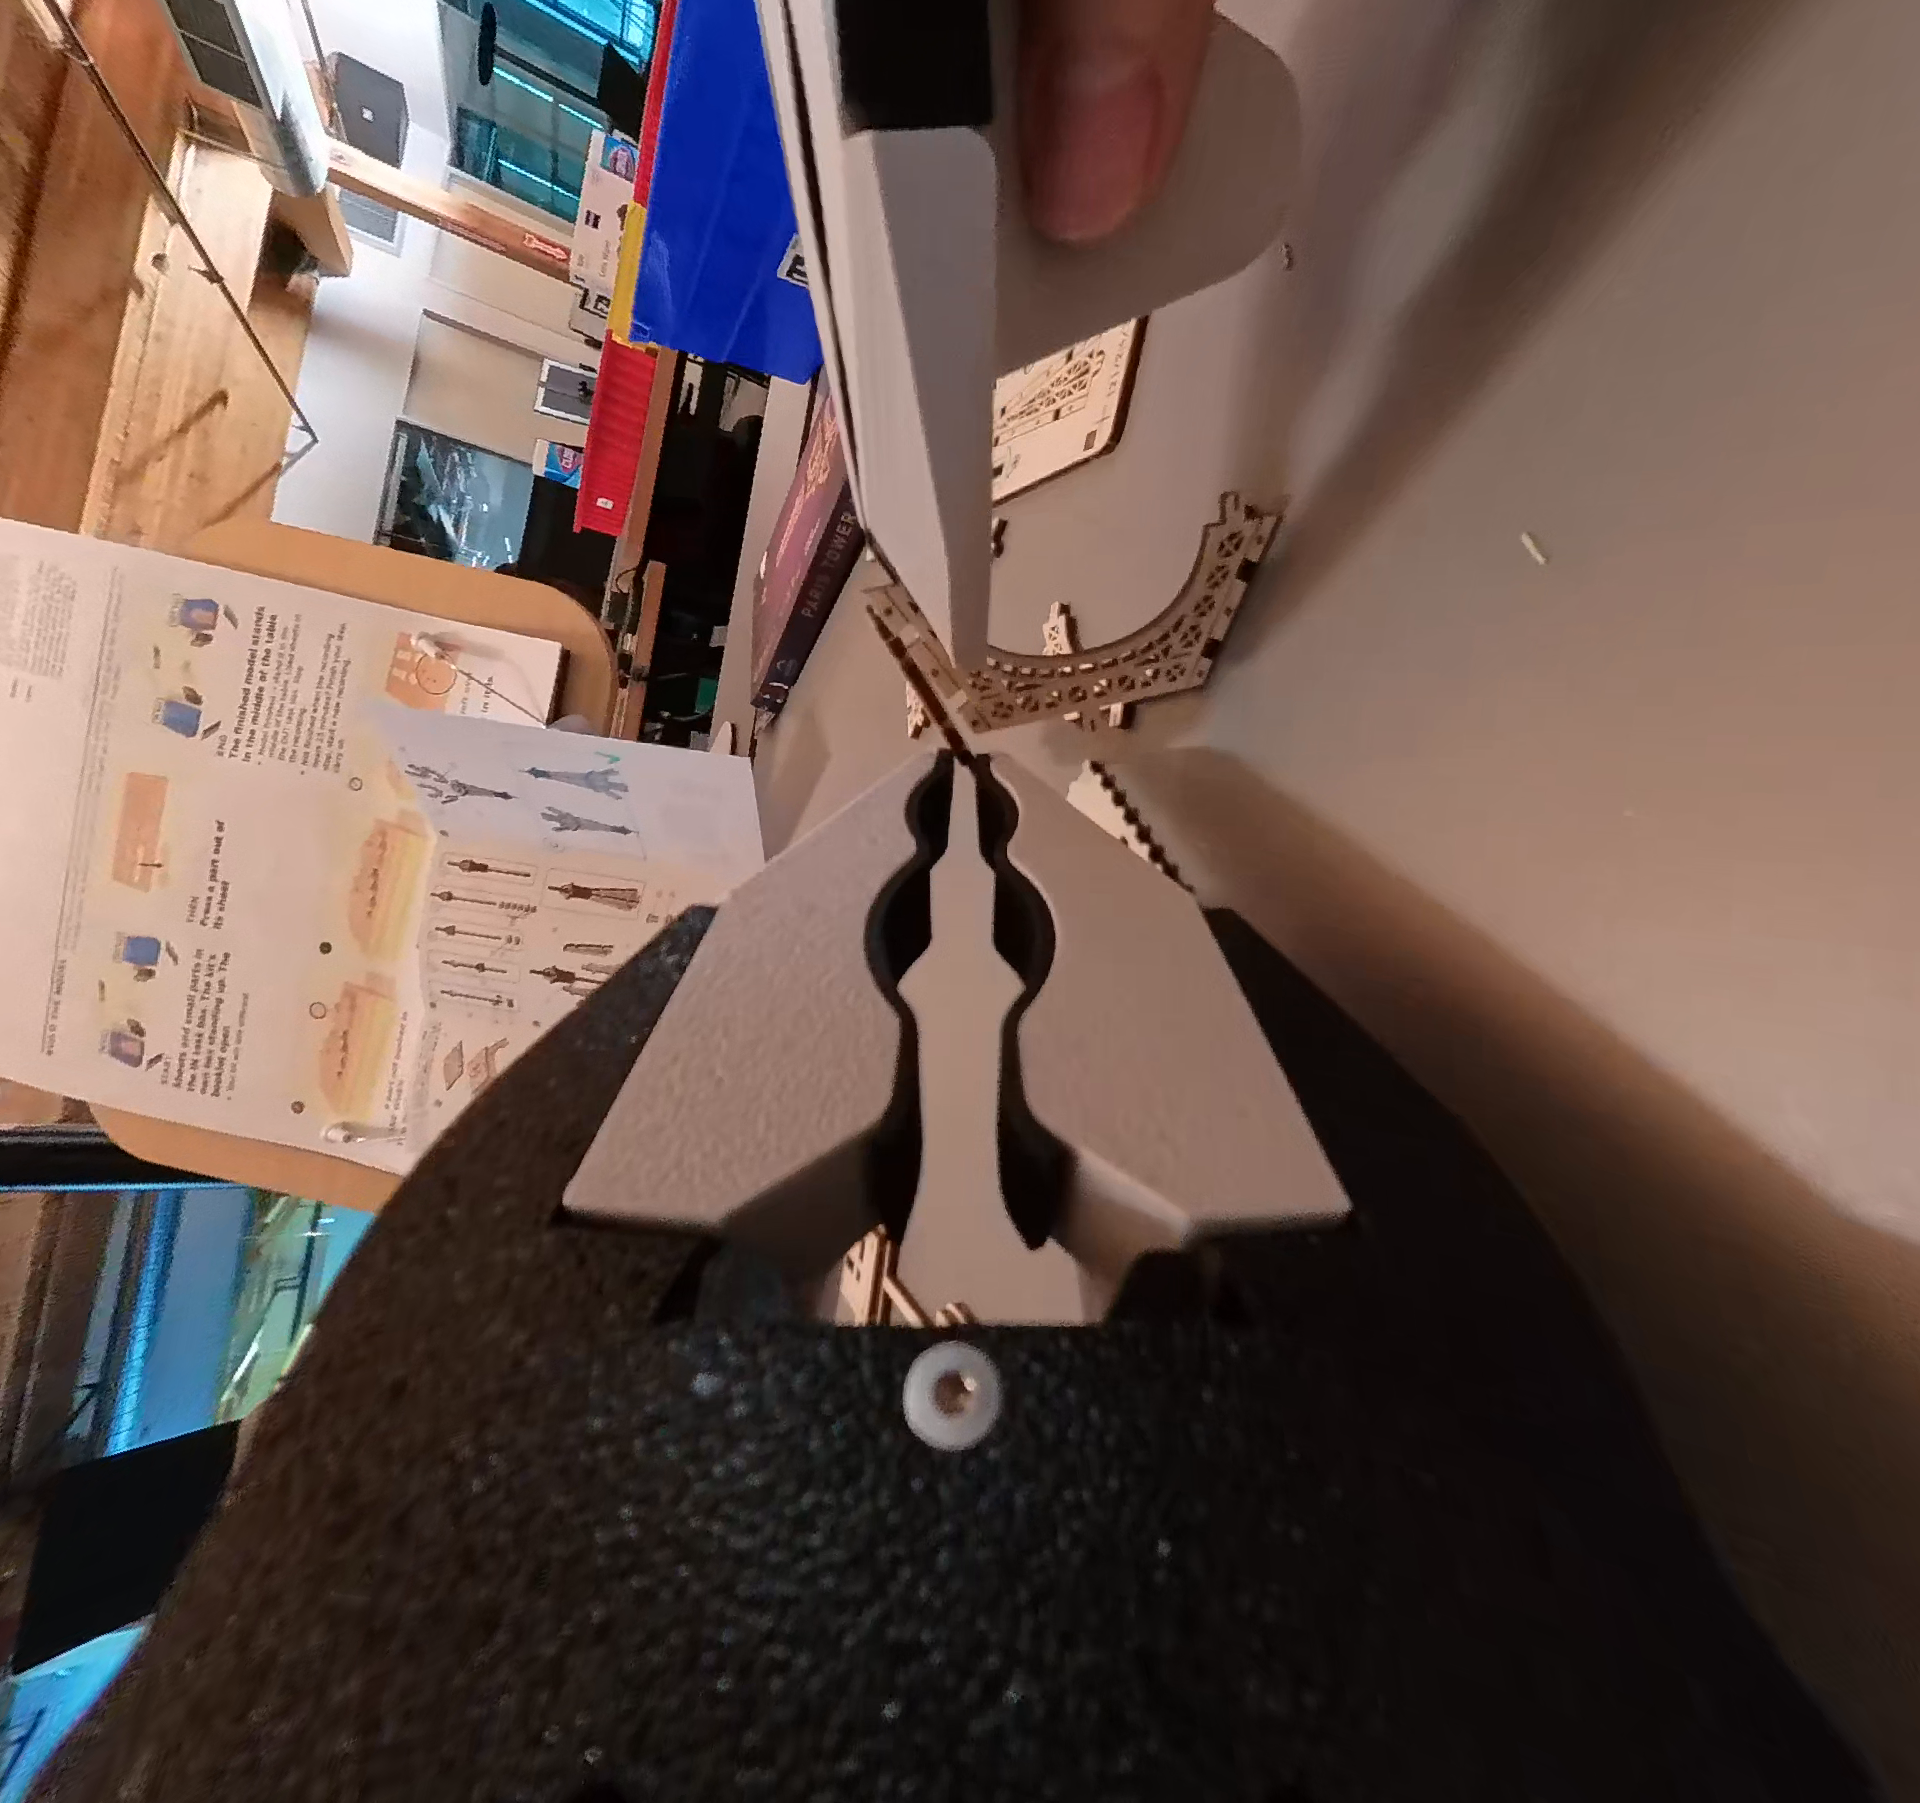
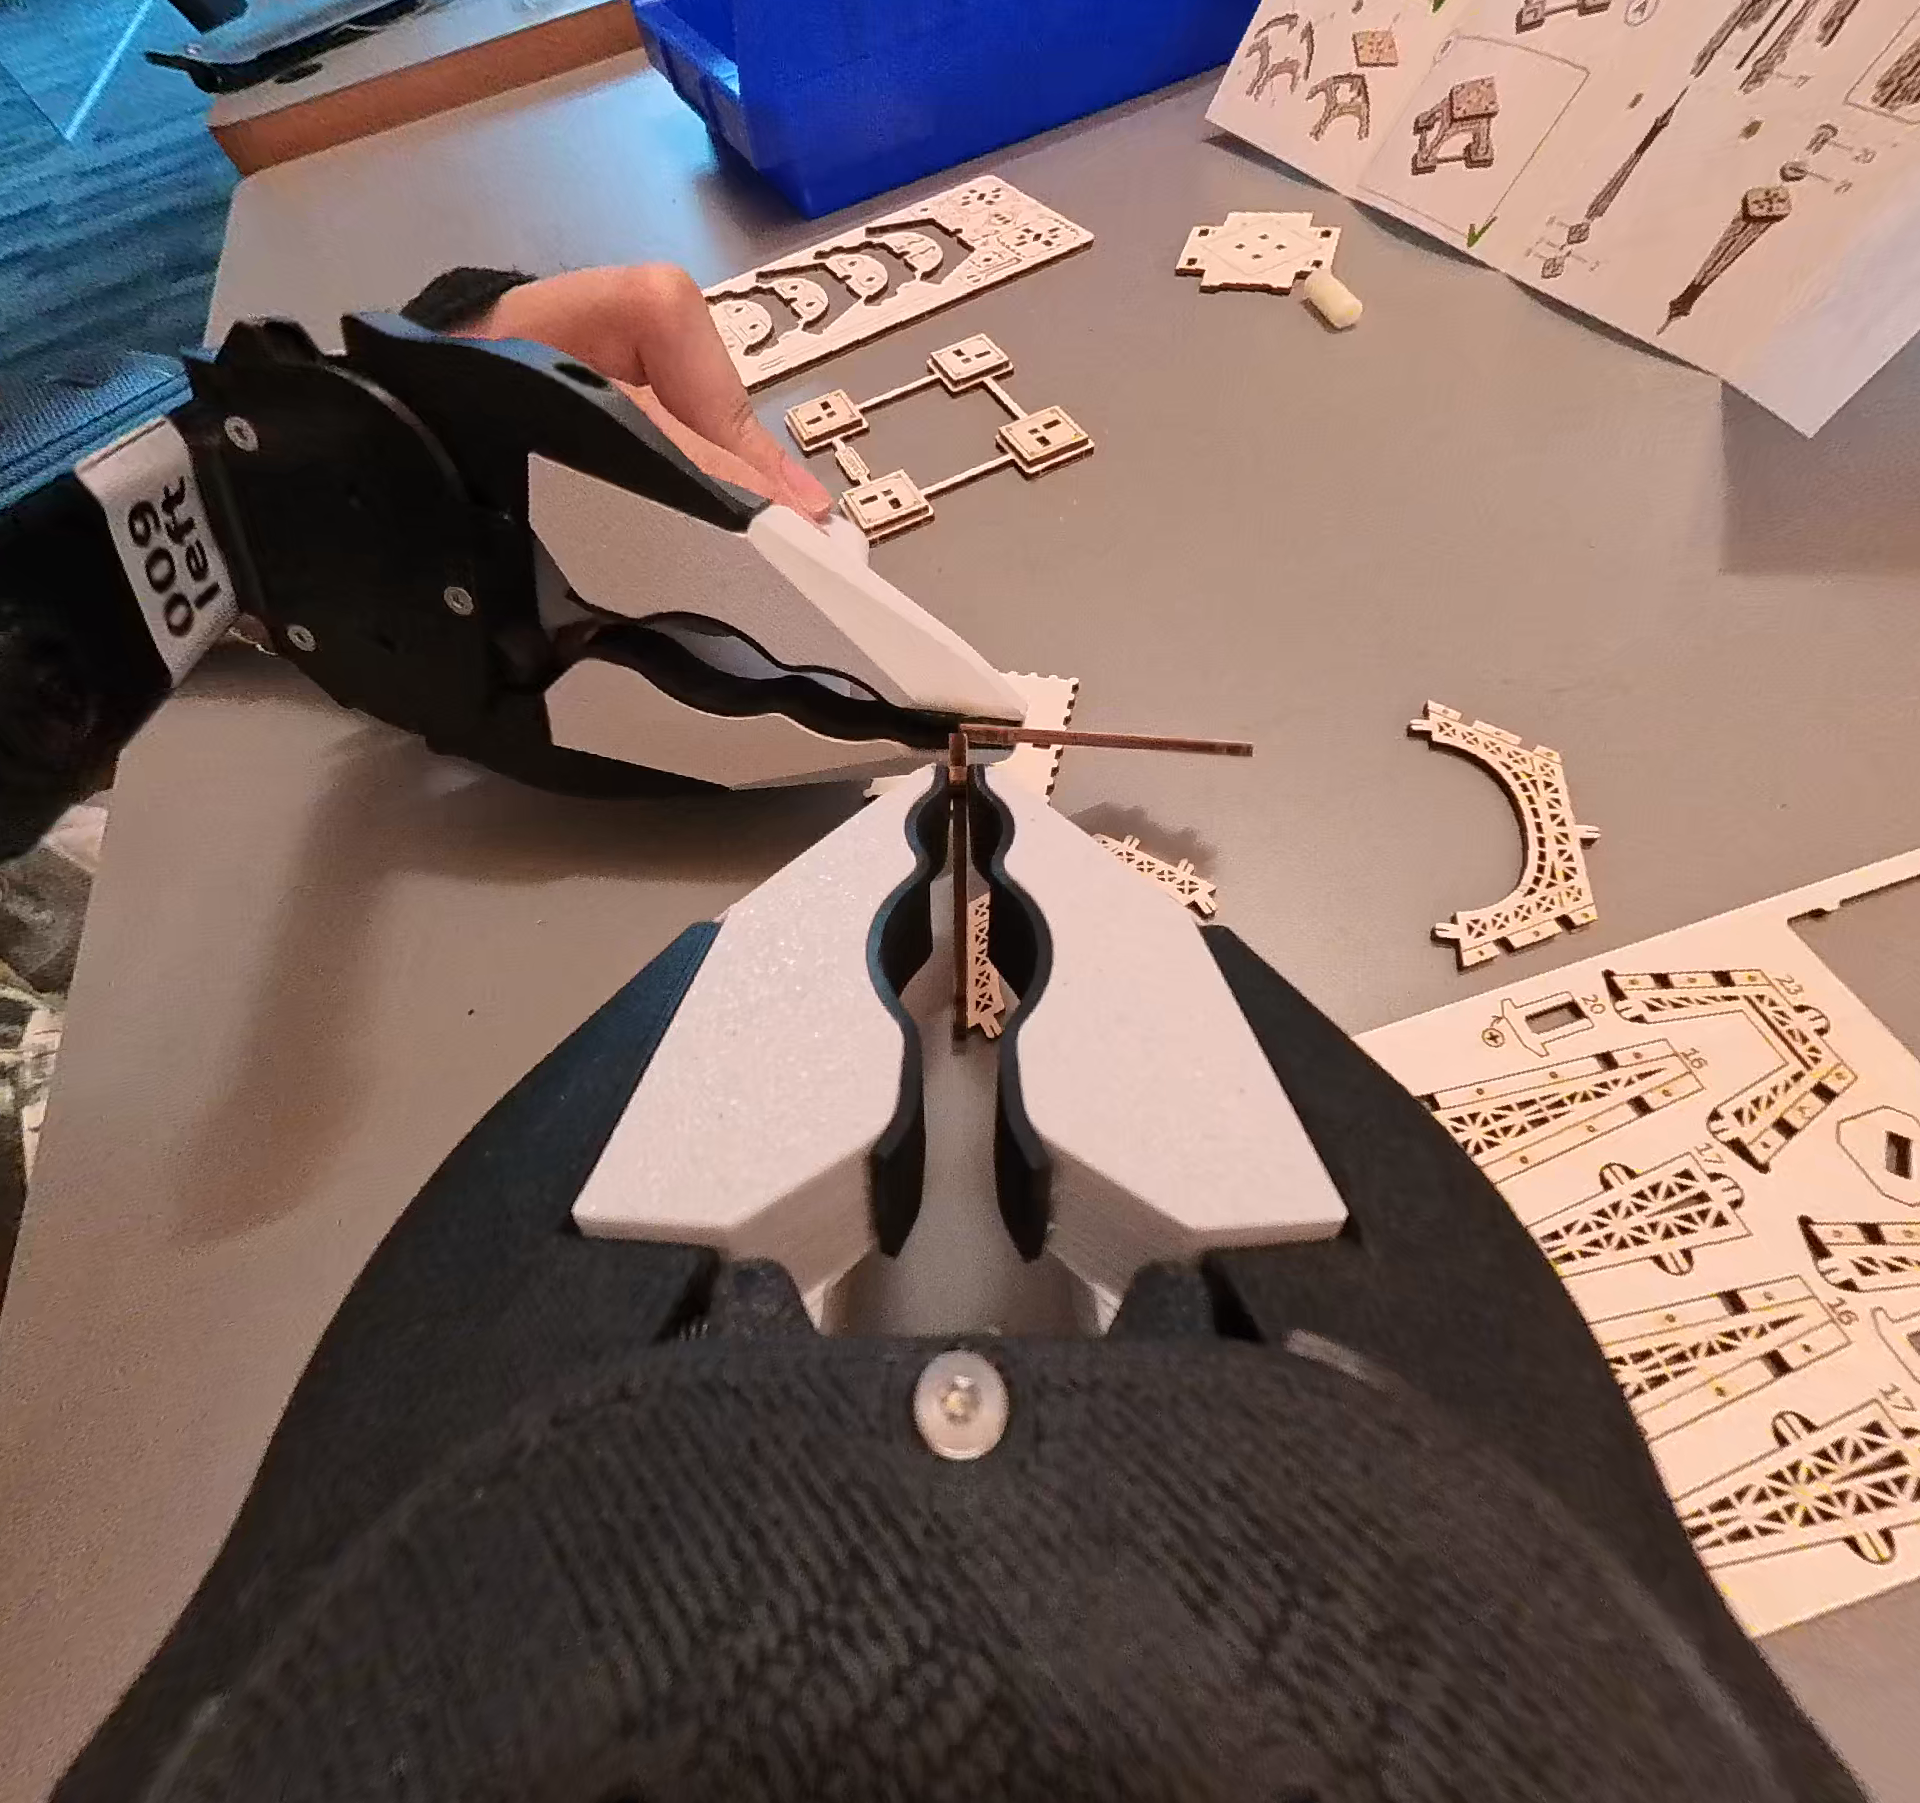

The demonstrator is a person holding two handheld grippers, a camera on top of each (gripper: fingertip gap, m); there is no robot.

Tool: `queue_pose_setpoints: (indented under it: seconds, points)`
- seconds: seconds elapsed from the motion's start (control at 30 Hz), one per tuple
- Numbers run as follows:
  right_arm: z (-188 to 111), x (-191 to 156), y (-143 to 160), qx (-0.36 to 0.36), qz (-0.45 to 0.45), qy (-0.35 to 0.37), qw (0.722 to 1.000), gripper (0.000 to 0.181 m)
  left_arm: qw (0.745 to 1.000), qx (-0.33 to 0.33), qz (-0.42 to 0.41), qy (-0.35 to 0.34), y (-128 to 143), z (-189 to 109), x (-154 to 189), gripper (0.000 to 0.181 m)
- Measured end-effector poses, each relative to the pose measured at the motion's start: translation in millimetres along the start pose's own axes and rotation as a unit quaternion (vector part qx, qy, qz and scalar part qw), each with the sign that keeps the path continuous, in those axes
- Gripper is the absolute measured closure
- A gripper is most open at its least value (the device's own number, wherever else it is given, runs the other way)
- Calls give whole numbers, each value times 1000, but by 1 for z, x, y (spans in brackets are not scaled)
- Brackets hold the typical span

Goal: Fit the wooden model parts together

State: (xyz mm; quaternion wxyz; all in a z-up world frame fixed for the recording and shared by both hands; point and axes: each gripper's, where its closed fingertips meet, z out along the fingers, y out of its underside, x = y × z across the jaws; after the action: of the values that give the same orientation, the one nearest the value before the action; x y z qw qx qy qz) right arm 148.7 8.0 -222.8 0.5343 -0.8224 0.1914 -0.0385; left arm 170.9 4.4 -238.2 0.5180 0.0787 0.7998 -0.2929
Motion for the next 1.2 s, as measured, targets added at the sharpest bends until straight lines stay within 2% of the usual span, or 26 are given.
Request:
queue_pose_setpoints:
  seconds: [0.03,0.53,0.73,1.2]
  points:
    - [0,0,0,0,0,-2,1000,181,1000,-1,4,-1,0,0,0,180]
    - [0,-3,1,-1,-3,-9,1000,181,1000,-11,2,24,6,1,11,181]
    - [-4,-4,3,-2,2,-16,1000,181,999,-20,-34,13,11,0,3,181]
    - [4,-7,8,-28,-24,-12,999,180,1000,15,-25,4,-2,-2,2,181]
